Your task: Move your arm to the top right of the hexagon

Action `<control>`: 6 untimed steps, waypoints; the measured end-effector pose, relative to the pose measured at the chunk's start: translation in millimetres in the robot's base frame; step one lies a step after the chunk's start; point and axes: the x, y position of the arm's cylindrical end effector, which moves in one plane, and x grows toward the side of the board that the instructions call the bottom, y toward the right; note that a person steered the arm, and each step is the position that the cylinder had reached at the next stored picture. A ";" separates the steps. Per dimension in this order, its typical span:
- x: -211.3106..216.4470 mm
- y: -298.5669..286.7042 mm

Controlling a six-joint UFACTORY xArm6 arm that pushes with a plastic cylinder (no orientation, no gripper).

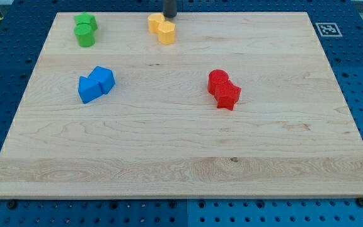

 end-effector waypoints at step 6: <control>0.7 26.2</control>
